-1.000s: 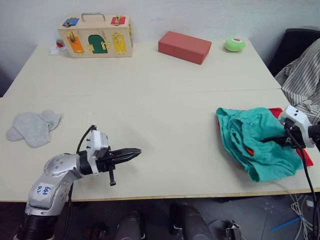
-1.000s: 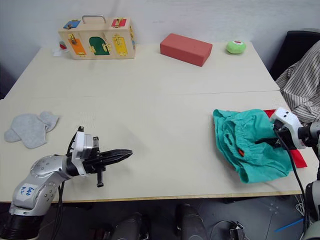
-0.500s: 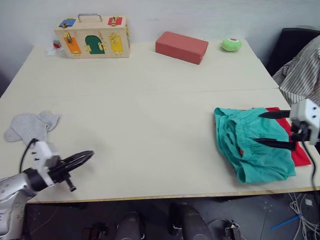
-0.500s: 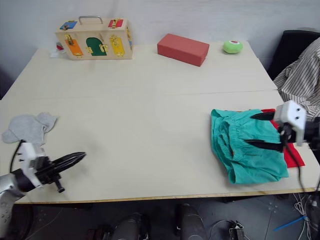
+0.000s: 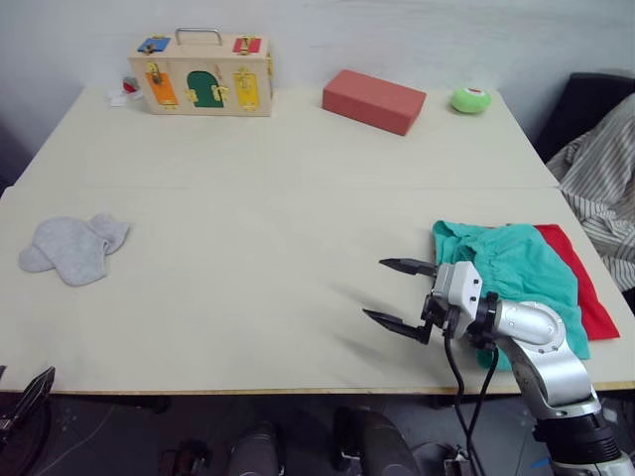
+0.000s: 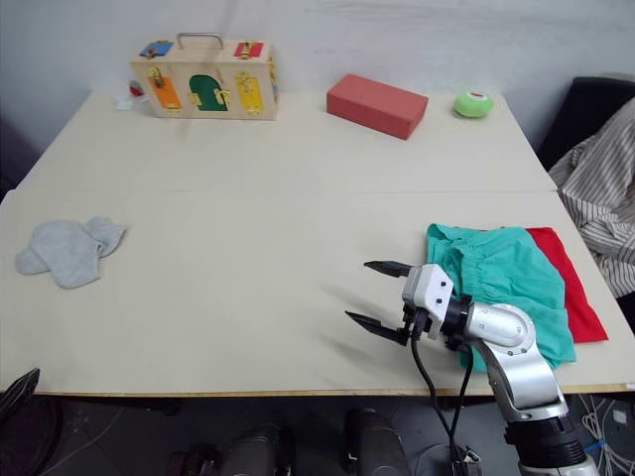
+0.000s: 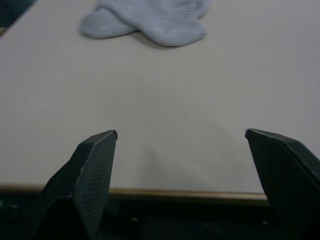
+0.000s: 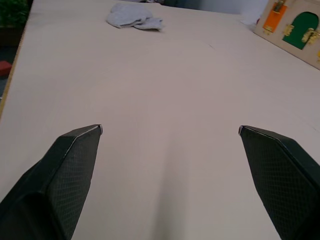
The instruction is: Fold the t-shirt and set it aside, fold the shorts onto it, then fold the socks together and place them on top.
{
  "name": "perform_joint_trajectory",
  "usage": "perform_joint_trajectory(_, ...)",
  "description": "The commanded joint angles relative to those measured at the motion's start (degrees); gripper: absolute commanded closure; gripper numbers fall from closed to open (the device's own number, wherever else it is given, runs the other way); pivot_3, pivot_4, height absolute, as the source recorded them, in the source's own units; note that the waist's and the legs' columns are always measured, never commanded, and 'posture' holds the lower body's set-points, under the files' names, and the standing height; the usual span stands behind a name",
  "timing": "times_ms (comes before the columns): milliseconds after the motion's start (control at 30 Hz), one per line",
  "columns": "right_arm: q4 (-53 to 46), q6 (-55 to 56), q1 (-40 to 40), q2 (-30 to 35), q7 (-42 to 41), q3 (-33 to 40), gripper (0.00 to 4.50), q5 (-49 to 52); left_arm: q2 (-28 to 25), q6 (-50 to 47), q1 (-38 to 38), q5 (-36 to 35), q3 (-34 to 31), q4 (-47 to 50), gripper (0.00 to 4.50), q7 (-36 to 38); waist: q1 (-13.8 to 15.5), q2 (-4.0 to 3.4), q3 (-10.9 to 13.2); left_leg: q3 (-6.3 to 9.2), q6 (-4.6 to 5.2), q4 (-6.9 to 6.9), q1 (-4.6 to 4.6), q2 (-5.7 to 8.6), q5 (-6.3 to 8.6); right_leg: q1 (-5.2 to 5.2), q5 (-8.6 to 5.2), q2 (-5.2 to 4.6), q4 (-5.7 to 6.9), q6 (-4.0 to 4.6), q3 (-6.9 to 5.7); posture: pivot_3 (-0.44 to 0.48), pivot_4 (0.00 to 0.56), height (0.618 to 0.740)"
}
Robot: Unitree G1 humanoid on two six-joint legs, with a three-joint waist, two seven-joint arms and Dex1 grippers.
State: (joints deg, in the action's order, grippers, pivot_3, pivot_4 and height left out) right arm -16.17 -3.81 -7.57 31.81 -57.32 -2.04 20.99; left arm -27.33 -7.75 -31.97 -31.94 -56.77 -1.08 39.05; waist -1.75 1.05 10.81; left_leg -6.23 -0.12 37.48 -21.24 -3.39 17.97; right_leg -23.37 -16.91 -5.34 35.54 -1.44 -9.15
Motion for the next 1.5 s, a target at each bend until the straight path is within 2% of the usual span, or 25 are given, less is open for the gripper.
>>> perform_joint_trajectory(33,-4.1,1.3,2.3,0.6,-0.7,1.0,0.0,2.1,0.7,1.1,-1.0,-1.4,-3.7,0.3,0.03,-3.3,1.2,0.35,-0.2,-0.01,0.21,0.02,-0.19,0.0,-0.12,-0.11,-0.09,-0.02,0.14,0.06,0.01,0.0,0.15,0.74)
perform_joint_trajectory(200,-8.9,3.2,7.8,0.3,-2.8,3.5,0.0,8.3,-2.4,-4.1,1.0,-2.4,-1.4,5.8,0.03,-6.7,2.8,0.29,-0.2,-0.15,0.2,-0.05,-0.18,0.01,0.0,-0.24,-0.24,-0.01,0.21,0.19,0.01,0.0,0.15,0.74)
perform_joint_trajectory(267,-10.5,1.5,7.9,-0.3,-1.1,4.3,0.0,10.8,-6.0,-6.5,3.0,-0.9,0.9,8.1,0.03,-8.1,3.0,0.3,-0.2,-0.17,0.2,0.0,-0.16,0.0,-0.01,-0.23,-0.24,0.0,0.25,0.19,0.01,0.0,0.15,0.74)
perform_joint_trajectory(400,-11.8,-0.6,6.1,-0.1,0.0,3.4,0.0,12.4,-16.8,-15.7,10.4,0.6,7.6,7.6,0.03,-8.7,3.1,0.2,-0.1,-0.18,-0.1,0.14,-0.07,-0.09,0.06,-0.12,-0.16,0.01,0.27,0.24,0.04,0.0,0.15,0.74)
perform_joint_trajectory(467,-11.6,-1.1,5.0,-0.4,0.4,2.6,0.0,12.2,-21.5,-19.1,15.0,2.1,12.5,5.0,0.03,-7.8,3.1,0.15,-0.1,-0.21,-0.14,0.12,-0.05,-0.13,0.0,-0.08,-0.14,0.04,0.18,0.25,0.06,0.0,0.15,0.74)
perform_joint_trajectory(533,-11.1,-1.4,3.8,-1.0,1.3,1.9,0.0,11.6,-26.5,-19.3,22.2,6.0,19.4,-1.8,0.03,-6.5,3.1,0.01,0.0,-0.36,-0.17,0.05,0.0,-0.13,-0.1,-0.12,-0.14,0.04,0.21,0.25,0.14,0.0,0.15,0.74)
perform_joint_trajectory(633,-10.6,-1.6,3.0,-1.3,1.7,1.4,0.0,11.0,-29.8,-17.3,32.3,9.7,26.2,-11.4,0.03,-4.4,2.6,0.05,0.0,-0.61,0.01,-0.19,-0.01,-0.11,-0.31,-0.4,-0.13,0.05,0.44,0.27,0.25,0.0,0.15,0.74)
perform_joint_trajectory(733,-10.1,-1.7,2.2,-1.2,2.2,1.1,0.0,10.4,-30.3,-13.5,47.1,14.3,34.6,-23.8,0.03,-2.4,2.4,0.11,-0.1,-0.7,-0.37,-0.38,-0.08,-0.12,-0.41,-0.56,-0.26,0.16,0.51,0.34,0.2,0.0,0.15,0.74)
perform_joint_trajectory(867,-10.0,-3.2,0.1,-1.7,3.9,0.0,0.0,9.8,-26.8,-8.0,66.2,21.2,43.5,-39.7,0.03,-3.4,2.5,0.25,-0.1,-0.85,-0.44,-0.2,-0.26,-0.19,-0.45,-0.62,-0.24,0.43,0.61,0.3,0.19,0.0,0.15,0.74)
perform_joint_trajectory(1033,-10.0,-5.3,-2.6,-1.9,7.5,-0.3,0.0,7.9,-22.5,-3.1,82.3,28.2,49.3,-58.5,0.03,-6.5,2.1,0.43,-0.1,-1.22,-0.29,0.06,-0.21,-0.2,-0.36,-0.63,-0.08,0.69,0.62,0.01,0.21,0.0,0.15,0.74)
perform_joint_trajectory(1167,-10.2,-6.9,-4.0,-1.4,10.0,1.7,0.0,8.1,-20.7,-3.7,87.9,32.4,52.3,-67.9,0.03,-9.4,1.4,0.55,-0.1,-1.58,-0.23,0.18,-0.18,-0.22,-0.33,-0.89,-0.07,0.68,0.96,0.0,0.54,0.0,0.15,0.74)
perform_joint_trajectory(1333,-12.4,-8.6,-2.7,-0.6,11.4,2.7,0.0,8.6,-20.4,-4.7,89.9,35.5,54.7,-71.5,0.03,-9.2,1.4,0.7,-0.1,-2.06,-0.31,0.29,-0.03,-0.34,-0.37,-1.2,-0.09,0.73,1.35,0.03,1.3,0.0,0.15,0.74)
perform_joint_trajectory(1433,-14.2,-9.1,-0.6,-0.8,13.0,3.4,0.0,8.4,-21.2,-5.6,89.8,35.9,54.5,-72.1,0.62,-9.2,1.2,0.71,-0.1,-2.2,-0.29,0.38,0.13,-0.34,-0.34,-1.21,-0.1,0.7,1.39,0.03,1.65,0.0,0.15,0.74)
perform_joint_trajectory(1500,-15.1,-9.3,0.4,-1.0,13.7,3.6,0.0,8.3,-21.6,-6.3,89.3,35.3,53.7,-72.5,1.27,-9.5,0.9,0.74,-0.1,-2.2,-0.32,0.43,0.17,-0.37,-0.31,-1.21,-0.09,0.69,1.48,0.03,1.77,0.0,0.15,0.74)
